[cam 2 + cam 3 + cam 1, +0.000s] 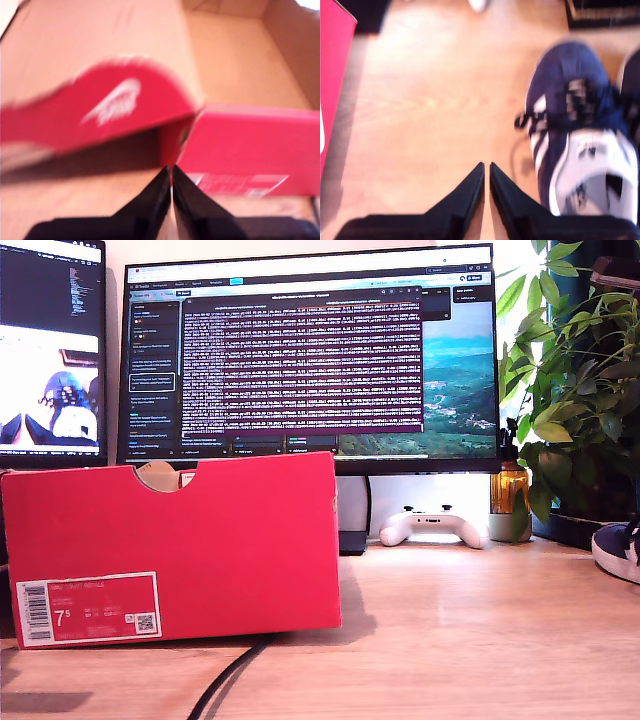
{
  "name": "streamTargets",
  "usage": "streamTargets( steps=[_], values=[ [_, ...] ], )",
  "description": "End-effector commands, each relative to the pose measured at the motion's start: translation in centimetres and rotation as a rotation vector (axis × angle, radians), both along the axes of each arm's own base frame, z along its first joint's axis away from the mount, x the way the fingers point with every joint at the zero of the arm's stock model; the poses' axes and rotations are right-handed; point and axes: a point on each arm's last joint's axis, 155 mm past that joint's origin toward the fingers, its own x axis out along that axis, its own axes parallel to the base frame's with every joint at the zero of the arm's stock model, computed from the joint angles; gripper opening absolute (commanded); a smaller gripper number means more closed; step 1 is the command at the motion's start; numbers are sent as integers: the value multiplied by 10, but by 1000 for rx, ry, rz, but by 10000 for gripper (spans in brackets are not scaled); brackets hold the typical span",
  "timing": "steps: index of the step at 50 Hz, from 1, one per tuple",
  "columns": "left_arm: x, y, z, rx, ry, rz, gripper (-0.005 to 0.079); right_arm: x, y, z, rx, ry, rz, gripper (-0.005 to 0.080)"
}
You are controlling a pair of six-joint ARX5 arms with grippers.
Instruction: Pack the blue shoes by picking the first shoe and placing it inside the red shoebox, left side, then picking and rotating the second shoe and placing it in the shoebox
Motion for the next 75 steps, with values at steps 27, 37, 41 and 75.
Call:
streamTargets(
  steps=[27, 37, 41, 75],
  values=[
    [23, -13, -14, 7, 11, -58, -21, -10, 1, -5, 1, 56, -1, 60],
    [23, -17, -16, 8, 15, -75, -20, -13, -9, -34, -43, 175, -36, 260],
    [23, -17, -16, 20, 11, -80, -20, -14, -9, -51, -48, 240, -34, 268],
    [19, -14, -25, 42, 44, -82, -20, 4, -31, -62, -239, 342, -48, 330]
  ],
)
